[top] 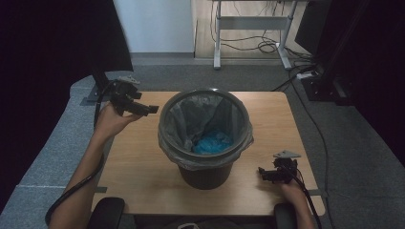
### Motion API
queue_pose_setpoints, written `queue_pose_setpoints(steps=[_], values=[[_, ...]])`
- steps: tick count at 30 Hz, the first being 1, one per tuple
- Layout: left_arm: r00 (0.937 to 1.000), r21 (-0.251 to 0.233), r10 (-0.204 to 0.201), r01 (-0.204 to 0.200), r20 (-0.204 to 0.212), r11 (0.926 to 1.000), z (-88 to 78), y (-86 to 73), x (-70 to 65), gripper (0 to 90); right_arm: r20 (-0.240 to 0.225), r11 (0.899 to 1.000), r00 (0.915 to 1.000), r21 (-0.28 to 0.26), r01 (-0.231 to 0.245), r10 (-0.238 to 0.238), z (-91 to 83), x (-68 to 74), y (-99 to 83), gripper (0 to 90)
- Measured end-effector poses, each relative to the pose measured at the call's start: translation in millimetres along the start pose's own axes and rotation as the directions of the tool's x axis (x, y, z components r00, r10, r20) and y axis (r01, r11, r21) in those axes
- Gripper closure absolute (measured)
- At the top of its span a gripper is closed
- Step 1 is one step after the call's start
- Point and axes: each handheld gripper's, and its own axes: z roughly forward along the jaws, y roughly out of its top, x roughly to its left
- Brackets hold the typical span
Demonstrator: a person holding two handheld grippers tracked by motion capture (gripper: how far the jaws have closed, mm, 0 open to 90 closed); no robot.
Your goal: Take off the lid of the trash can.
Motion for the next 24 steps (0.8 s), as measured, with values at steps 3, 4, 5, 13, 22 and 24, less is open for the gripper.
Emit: queue_pose_setpoints(steps=[3, 4, 5, 13, 22, 24], values=[[1.0000, 0.001, 0.004, -0.004, -0.004, 1.0000, -3.6, 9.1, -1.4, 2.9, 0.000, 1.000, 1.0000, 0.001, -0.001, 0.001, 0.0, 0.1, 0.0, 0.0], [1.0000, 0.001, 0.004, -0.004, -0.004, 1.0000, -4.4, 11.1, -1.7, 2.9, 0.000, 1.000, 1.0000, 0.000, -0.001, 0.001, 0.0, 0.1, 0.0, 0.0], [1.0000, -0.001, 0.003, -0.003, -0.003, 1.0000, -5.3, 13.9, -2.1, 2.9, 0.000, 1.000, 1.0000, 0.000, -0.001, 0.001, 0.0, 0.0, 0.0, 0.0], [0.9998, -0.011, 0.013, -0.013, 0.011, 0.9999, -10.8, 36.8, -7.9, 3.2, 0.000, 1.000, 1.0000, 0.001, -0.001, 0.001, 0.0, 0.0, 0.0, 0.0], [0.9969, -0.022, 0.065, -0.065, 0.043, 0.9977, -2.8, 59.8, -26.3, 2.9, 0.000, 1.000, 1.0000, 0.001, -0.001, 0.001, 0.0, 0.1, 0.0, 0.0], [0.9950, -0.021, 0.081, -0.080, 0.058, 0.9966, 1.1, 63.0, -29.6, 7.2, 0.000, 1.000, 1.0000, 0.001, -0.001, 0.001, 0.0, 0.1, 0.0, 0.0]])
